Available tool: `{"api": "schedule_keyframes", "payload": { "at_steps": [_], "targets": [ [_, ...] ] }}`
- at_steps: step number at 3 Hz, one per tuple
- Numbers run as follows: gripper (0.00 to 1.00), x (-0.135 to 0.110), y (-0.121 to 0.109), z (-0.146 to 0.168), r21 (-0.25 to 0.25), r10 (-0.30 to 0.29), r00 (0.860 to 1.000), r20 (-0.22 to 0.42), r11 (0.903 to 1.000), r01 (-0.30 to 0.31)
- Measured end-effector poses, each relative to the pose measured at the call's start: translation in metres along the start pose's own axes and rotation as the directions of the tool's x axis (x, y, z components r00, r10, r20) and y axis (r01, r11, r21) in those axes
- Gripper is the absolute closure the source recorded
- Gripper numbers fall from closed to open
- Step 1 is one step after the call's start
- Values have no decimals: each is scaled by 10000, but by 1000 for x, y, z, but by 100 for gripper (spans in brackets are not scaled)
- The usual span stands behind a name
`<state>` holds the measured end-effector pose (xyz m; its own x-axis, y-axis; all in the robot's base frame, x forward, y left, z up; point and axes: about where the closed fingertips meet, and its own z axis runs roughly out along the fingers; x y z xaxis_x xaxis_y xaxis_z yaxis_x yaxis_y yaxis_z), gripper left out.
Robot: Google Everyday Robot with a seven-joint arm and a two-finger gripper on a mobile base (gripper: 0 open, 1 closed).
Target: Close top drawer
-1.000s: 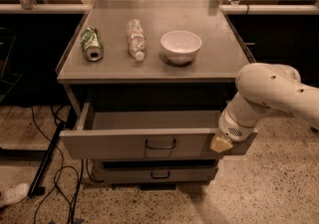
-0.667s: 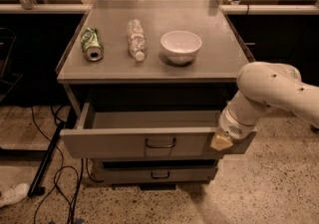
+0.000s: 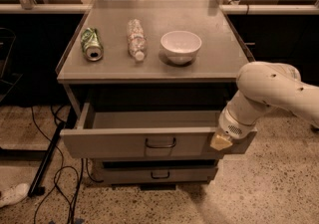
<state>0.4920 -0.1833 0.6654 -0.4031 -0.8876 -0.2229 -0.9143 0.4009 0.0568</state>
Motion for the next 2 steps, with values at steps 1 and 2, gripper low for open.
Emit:
{"api": "schedule_keyframes", "payload": {
  "at_steps": [1, 2],
  "targets": [
    [28, 0, 0, 0, 0, 0, 10000, 0, 10000, 0],
    [5, 0, 0, 0, -1, 0, 10000, 0, 10000, 0]
  ]
}}
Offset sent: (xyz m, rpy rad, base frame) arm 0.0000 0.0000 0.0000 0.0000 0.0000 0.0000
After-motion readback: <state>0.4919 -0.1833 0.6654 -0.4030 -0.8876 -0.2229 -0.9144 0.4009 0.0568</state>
